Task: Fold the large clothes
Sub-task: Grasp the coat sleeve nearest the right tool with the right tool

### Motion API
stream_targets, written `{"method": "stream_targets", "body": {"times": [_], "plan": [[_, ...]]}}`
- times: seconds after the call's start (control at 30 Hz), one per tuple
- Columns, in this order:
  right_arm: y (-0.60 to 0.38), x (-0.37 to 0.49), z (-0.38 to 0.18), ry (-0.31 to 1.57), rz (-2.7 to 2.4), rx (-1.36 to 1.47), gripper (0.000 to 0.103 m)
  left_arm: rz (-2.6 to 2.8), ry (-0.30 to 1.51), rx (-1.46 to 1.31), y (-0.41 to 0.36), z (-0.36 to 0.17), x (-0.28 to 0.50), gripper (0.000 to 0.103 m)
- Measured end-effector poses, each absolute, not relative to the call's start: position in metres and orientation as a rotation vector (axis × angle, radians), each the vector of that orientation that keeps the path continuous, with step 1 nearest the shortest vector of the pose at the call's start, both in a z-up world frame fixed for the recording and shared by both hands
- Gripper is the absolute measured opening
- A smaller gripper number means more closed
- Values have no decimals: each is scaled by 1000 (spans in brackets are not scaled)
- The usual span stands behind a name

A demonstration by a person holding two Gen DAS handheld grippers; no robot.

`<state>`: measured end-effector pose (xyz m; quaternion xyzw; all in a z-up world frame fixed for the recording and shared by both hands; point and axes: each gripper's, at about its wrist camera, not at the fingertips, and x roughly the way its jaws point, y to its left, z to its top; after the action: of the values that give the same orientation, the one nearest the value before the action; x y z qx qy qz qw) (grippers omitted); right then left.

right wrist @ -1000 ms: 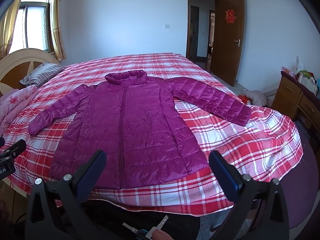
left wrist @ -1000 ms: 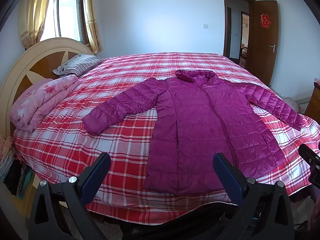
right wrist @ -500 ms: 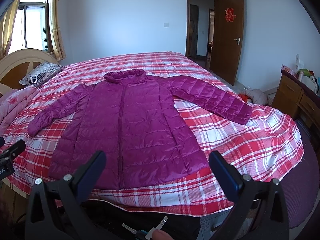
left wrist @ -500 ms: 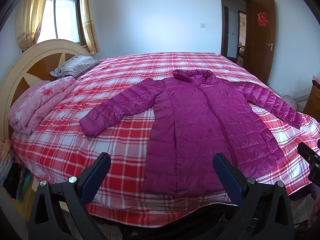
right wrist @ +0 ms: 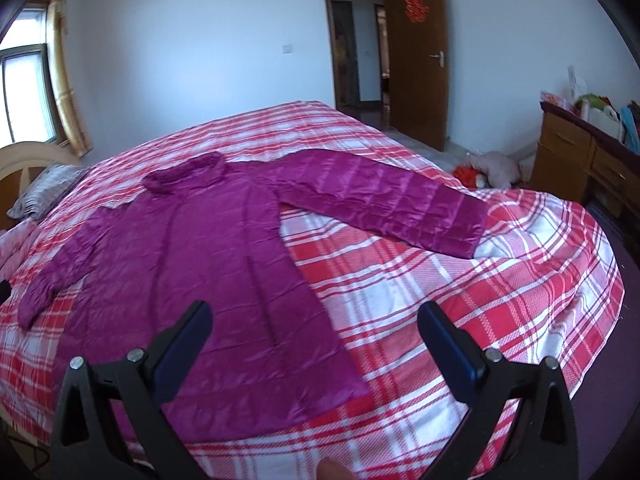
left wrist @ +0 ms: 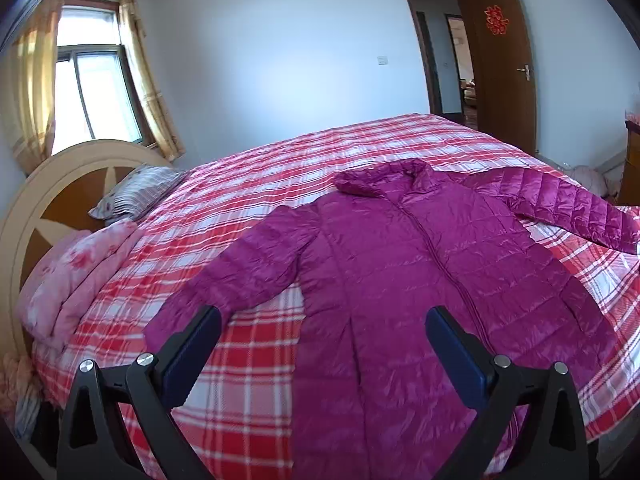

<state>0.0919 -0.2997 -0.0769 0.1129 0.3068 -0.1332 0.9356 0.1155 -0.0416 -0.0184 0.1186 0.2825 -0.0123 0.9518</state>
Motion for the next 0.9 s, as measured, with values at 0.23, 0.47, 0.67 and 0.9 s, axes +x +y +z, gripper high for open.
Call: {"method": "stream_targets", "body": {"times": [0.23,0.47,0.67,0.9], "plan": [[-362,125,-93,644,-355,258,103,-32,574,272,-62,-41,164,102],[-433,153,-112,675,-452,351,103,-51,646,265,-80,-75,223,102],[-480,162,-120,689,-518,427,94,-16,678,262,-79,-103,262,102],[-524,172,-126,710,-567,495,81,79,744,216,-48,-126,292,102]]}}
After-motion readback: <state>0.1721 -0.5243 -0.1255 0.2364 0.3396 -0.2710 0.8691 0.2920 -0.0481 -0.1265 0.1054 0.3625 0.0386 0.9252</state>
